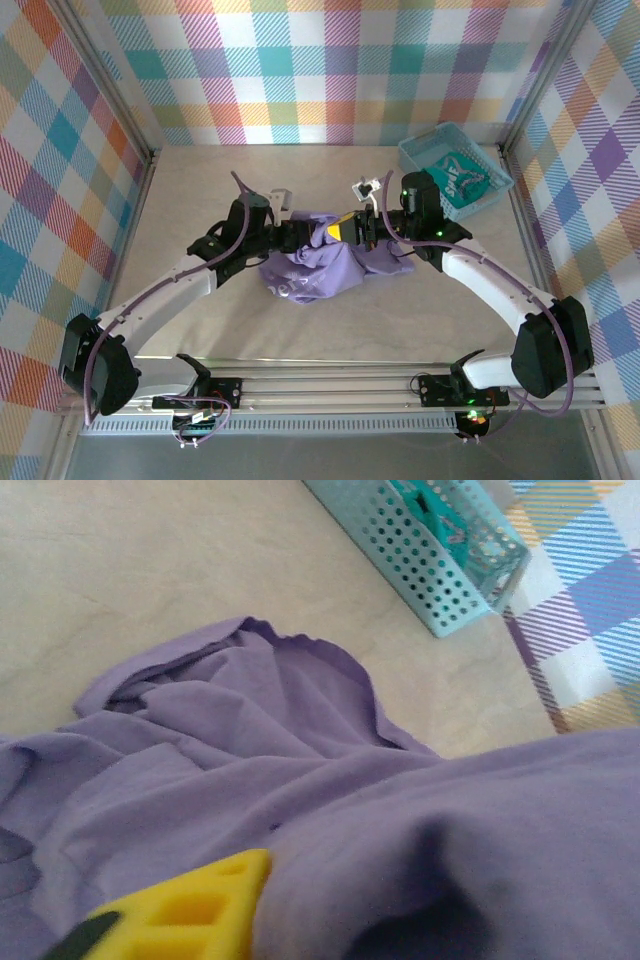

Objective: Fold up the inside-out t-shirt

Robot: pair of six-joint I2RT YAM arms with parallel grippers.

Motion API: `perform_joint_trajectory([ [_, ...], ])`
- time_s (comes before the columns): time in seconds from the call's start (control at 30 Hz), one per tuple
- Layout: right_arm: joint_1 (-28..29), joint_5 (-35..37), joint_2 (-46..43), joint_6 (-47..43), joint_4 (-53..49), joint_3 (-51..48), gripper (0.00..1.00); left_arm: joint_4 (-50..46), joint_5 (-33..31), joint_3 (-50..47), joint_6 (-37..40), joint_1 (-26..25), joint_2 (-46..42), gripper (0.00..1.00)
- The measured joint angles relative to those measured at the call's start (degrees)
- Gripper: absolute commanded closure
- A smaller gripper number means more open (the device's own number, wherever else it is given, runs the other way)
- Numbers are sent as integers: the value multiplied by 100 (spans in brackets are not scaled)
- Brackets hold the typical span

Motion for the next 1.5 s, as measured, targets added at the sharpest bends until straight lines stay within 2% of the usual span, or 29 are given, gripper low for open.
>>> perform_joint_trajectory([
  [0.13,-44,33,11,-4,-138,98,100,210,479,9,81,20,-96,100],
  [0.2,-94,85,24,-2,-249,195,100,326,713,-66,92,63,-278,100],
  [0.27,-160,153,92,24,-330,326,96,452,940,-155,44,131,-511,100],
  [0.53,-262,1021,702,170,-1316,1091,59,881,1484,-291,-232,245,-944,100],
  [0.7,-260,1773,240,-177,-2033,955,46,883,1429,-293,-455,254,-946,100],
  [0.83,-72,2044,-848,-343,-2243,474,45,881,1292,-293,-564,254,-951,100],
  [0.93,459,2050,-1270,-439,-2037,302,45,881,1274,-295,-619,254,-981,100],
  [1.1,1003,2059,-699,-592,-1663,306,48,876,1279,-295,-621,254,-1032,100],
  [1.3,1043,2039,0,-793,-1633,354,50,839,1279,-295,-619,254,-1034,100],
  [1.5,1043,1910,85,-907,-1456,472,52,837,1276,-295,-614,254,-1069,100],
])
